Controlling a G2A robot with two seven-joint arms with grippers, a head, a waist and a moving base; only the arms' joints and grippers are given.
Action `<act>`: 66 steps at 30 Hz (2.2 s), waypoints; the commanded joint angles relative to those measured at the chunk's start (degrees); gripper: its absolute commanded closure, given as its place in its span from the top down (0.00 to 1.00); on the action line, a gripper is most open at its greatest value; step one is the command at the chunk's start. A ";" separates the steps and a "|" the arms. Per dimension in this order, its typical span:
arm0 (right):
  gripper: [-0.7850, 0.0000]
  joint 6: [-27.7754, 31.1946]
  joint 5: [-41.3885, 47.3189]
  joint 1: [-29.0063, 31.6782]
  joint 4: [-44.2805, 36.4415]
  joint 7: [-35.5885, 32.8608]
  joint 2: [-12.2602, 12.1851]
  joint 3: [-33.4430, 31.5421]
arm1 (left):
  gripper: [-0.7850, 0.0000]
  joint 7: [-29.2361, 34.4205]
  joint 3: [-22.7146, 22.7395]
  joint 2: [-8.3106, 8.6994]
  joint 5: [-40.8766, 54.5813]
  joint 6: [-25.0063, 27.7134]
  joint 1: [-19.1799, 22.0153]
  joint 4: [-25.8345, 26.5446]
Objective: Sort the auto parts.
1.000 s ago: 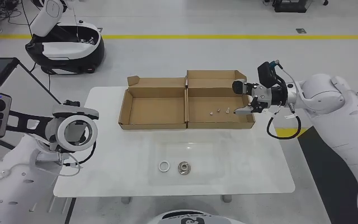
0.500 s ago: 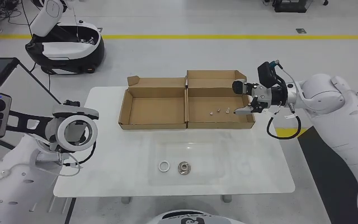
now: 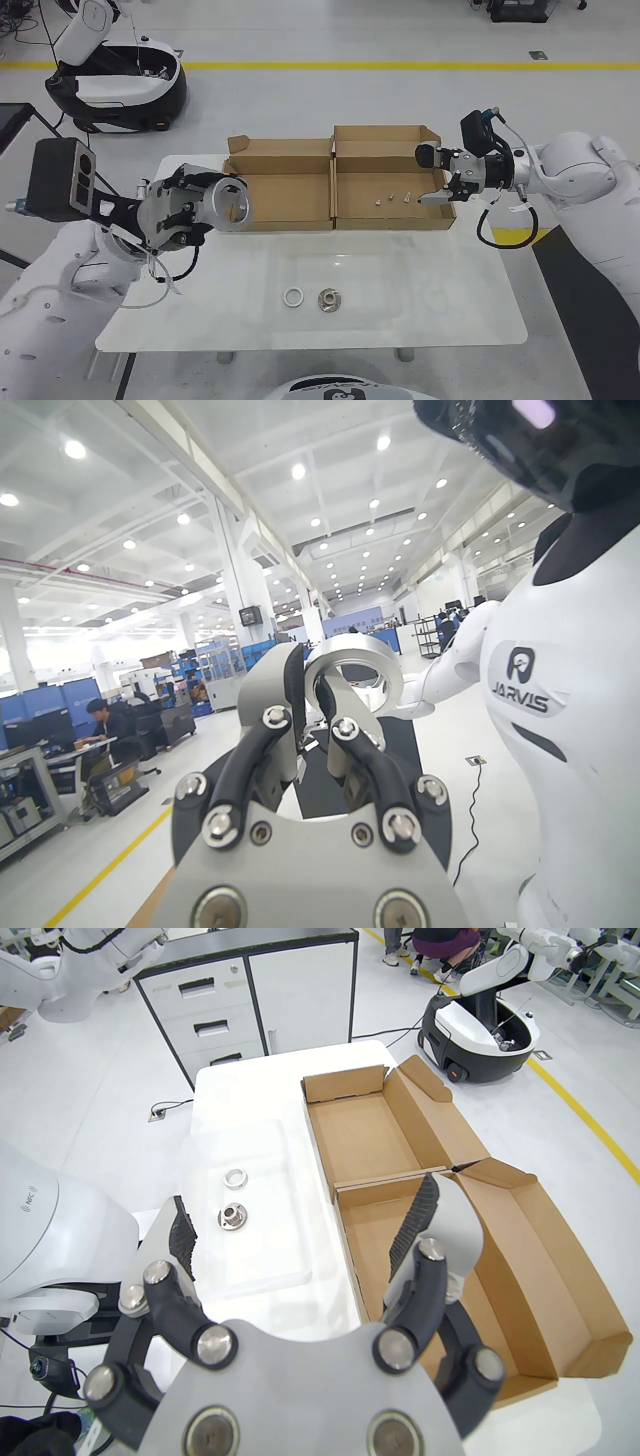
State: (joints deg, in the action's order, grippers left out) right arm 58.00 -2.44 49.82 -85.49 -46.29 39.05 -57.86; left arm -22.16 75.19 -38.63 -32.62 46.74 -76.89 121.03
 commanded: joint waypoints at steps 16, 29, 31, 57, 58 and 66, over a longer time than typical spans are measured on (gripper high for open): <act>1.00 0.00 0.00 0.00 0.00 0.00 0.00 0.00 | 0.00 29.06 -10.84 -3.31 2.94 -14.97 13.80 -7.42; 1.00 0.00 0.00 0.00 0.00 0.00 0.00 0.00 | 0.00 43.43 -21.11 -6.72 -8.16 -21.98 21.61 -12.26; 1.00 0.00 0.00 0.00 0.00 0.00 0.00 0.00 | 0.00 44.75 -23.36 -7.67 -9.23 -22.91 23.67 -13.91; 1.00 0.00 0.00 0.00 0.00 0.00 0.00 0.00 | 0.00 61.03 -51.80 -27.72 -19.91 -29.82 51.07 -52.17; 1.00 0.00 0.00 0.00 0.00 0.00 0.00 0.00 | 0.00 61.25 -52.54 -28.52 -20.13 -29.34 51.48 -53.56; 1.00 0.00 0.00 0.00 0.00 0.00 0.00 0.00 | 0.00 61.46 -56.32 -34.33 -19.97 -26.14 53.14 -64.18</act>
State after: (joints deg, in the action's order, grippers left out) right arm 58.00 -2.44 49.82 -85.49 -46.29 39.05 -57.86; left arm 39.42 19.16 -72.35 -52.56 20.34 -23.87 58.08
